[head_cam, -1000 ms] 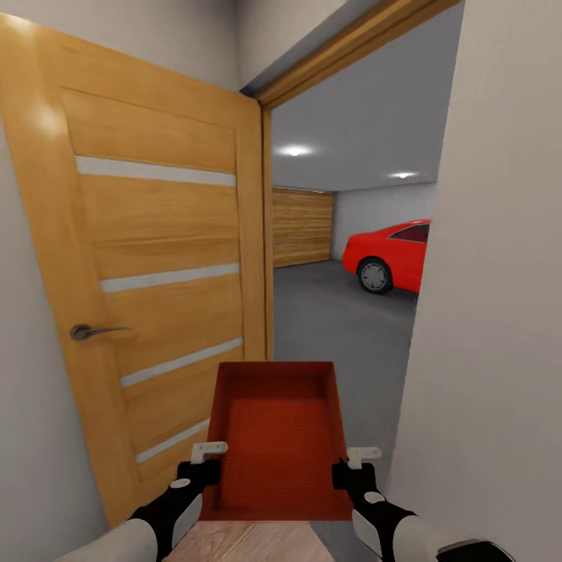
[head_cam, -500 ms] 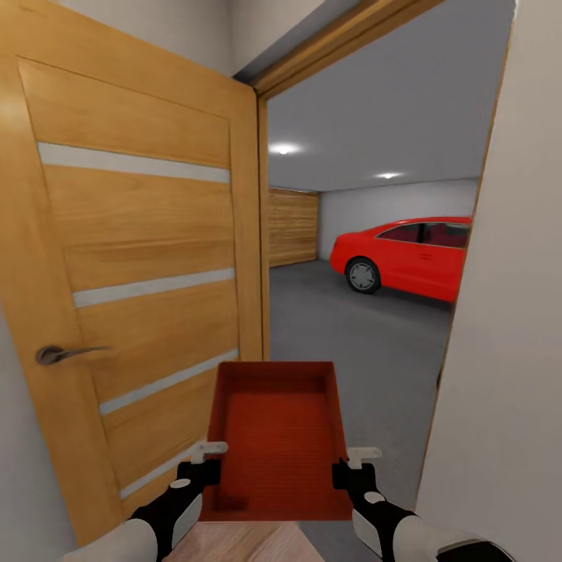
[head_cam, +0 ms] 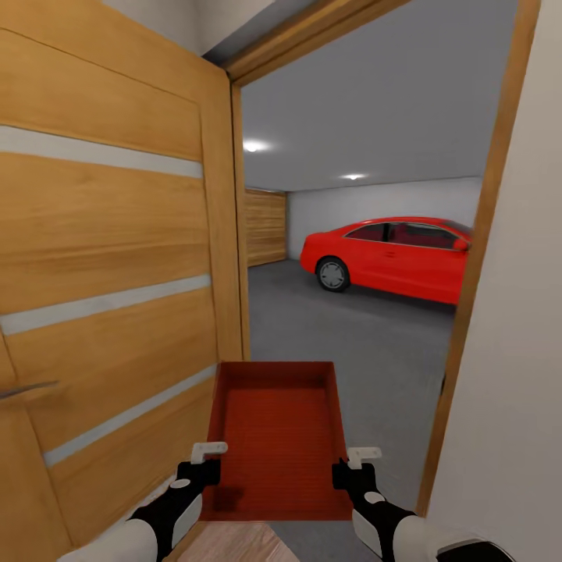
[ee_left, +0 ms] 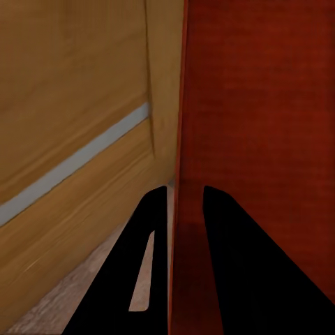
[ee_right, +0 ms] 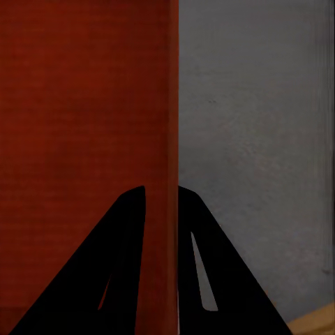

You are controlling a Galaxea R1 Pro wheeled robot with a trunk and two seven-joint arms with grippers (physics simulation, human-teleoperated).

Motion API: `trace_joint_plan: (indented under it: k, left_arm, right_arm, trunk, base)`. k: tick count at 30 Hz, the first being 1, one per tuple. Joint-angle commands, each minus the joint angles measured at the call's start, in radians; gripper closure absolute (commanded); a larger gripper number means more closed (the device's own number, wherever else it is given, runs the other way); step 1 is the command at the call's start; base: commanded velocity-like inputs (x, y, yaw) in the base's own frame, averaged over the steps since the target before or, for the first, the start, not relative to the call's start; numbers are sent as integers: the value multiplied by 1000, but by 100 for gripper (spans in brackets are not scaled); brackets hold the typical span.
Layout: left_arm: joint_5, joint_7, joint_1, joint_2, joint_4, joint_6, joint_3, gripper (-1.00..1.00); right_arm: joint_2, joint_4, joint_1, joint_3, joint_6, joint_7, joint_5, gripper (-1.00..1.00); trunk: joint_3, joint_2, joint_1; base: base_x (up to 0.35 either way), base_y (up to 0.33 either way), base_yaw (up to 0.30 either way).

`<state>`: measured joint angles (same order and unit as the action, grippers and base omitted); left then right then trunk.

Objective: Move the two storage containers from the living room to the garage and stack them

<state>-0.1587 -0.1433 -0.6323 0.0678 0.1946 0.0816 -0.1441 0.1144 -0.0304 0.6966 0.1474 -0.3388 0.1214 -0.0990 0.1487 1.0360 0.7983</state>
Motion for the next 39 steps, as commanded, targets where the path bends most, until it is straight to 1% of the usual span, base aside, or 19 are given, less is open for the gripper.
trace_joint_plan:
  k: [1,39]
  left_arm:
    - [-44,-12,-2,-100,0,3,46,100]
    - [-44,-12,-2,-100,3,3,46,100]
  right_arm:
    - [-1,-1,1,-22,-8,1,-16,100]
    - [-1,-1,1,-22,-8,1,-16,100]
  trunk:
    - [1,1,1]
    - [1,1,1]
  base:
    - [247,234,-278]
    - [247,234,-281]
